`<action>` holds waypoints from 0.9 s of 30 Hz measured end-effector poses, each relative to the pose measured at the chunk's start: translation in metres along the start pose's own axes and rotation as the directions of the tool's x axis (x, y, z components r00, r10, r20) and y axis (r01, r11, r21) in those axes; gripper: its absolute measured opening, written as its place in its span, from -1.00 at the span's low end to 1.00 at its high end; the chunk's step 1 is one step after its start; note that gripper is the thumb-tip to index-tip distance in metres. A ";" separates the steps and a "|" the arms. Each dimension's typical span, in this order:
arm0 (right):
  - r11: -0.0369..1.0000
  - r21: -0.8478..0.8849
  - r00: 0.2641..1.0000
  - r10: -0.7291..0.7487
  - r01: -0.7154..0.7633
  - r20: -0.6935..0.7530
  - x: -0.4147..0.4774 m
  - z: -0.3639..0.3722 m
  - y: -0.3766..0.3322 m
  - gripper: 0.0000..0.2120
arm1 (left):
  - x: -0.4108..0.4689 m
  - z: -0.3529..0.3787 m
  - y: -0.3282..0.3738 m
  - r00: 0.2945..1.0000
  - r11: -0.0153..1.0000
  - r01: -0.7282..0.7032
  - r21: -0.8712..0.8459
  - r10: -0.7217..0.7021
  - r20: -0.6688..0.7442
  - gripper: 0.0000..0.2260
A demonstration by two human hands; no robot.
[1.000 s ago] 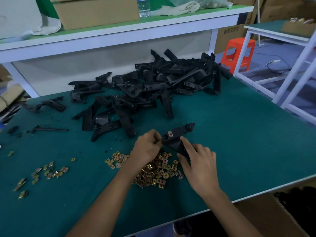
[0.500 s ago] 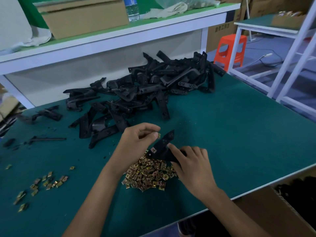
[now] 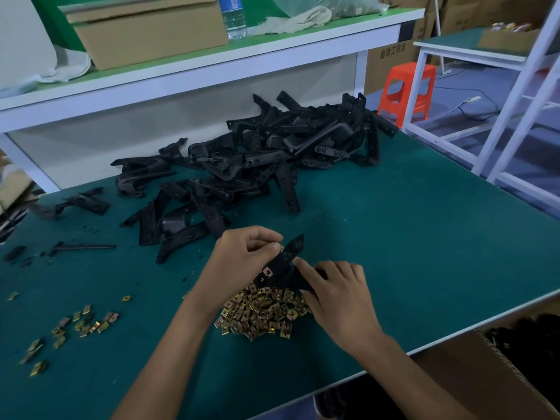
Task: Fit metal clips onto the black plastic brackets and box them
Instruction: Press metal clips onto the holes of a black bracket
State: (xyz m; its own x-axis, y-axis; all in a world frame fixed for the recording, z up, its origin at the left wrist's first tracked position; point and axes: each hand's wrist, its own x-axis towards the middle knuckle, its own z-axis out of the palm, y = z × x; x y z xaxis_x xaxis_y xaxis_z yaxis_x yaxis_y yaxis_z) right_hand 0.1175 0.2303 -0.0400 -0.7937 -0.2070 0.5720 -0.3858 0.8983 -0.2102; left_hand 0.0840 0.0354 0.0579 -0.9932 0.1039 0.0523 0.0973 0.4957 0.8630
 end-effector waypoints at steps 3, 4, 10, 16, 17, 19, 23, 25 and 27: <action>1.000 0.011 1.000 -0.008 0.008 0.002 -0.001 0.000 0.001 -0.50 | 0.001 -0.002 0.000 1.000 1.000 -0.015 0.023 0.015 0.020 -0.88; 1.000 0.013 1.000 -0.012 0.012 0.004 -0.001 0.000 0.001 -0.50 | 0.001 -0.003 0.001 0.999 0.999 -0.018 0.034 0.017 0.030 -0.88; 0.999 0.003 0.999 -0.034 0.034 -0.002 -0.001 0.003 0.002 -0.49 | 0.000 -0.007 0.007 0.997 0.980 -0.046 0.193 0.032 0.074 -0.88; 1.000 -0.004 1.000 -0.027 0.027 0.017 0.000 0.002 0.002 -0.48 | -0.011 0.014 0.006 0.991 0.867 -0.120 0.484 0.132 0.008 -0.69; 1.000 0.000 0.999 -0.026 0.026 0.018 0.000 0.002 0.002 -0.48 | -0.013 0.018 0.005 0.986 0.852 -0.136 0.505 0.165 -0.012 -0.66; 1.000 0.007 1.000 -0.023 0.023 0.019 0.000 0.002 0.002 -0.48 | -0.015 0.023 0.004 0.980 0.844 -0.145 0.516 0.196 -0.046 -0.55; 1.000 0.001 1.000 -0.018 0.018 0.019 0.000 0.002 0.002 -0.47 | -0.016 0.027 0.003 0.963 0.791 -0.171 0.587 0.260 -0.071 -0.38; 1.000 0.000 1.000 -0.013 0.013 0.023 0.000 0.003 0.002 -0.47 | -0.017 0.029 0.003 0.955 0.778 -0.176 0.603 0.284 -0.087 -0.38; 1.000 -0.001 0.999 -0.011 0.011 0.030 0.000 0.004 0.002 -0.47 | -0.019 0.032 0.002 0.953 0.774 -0.177 0.608 0.290 -0.093 -0.40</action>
State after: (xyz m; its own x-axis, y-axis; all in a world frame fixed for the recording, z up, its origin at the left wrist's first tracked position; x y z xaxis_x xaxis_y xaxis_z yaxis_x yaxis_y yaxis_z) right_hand 0.1148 0.2302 -0.0433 -0.8031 -0.2288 0.5502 -0.3945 0.8961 -0.2032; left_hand 0.1048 0.0620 0.0428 -0.9238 0.1628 0.3464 0.2894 0.8894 0.3538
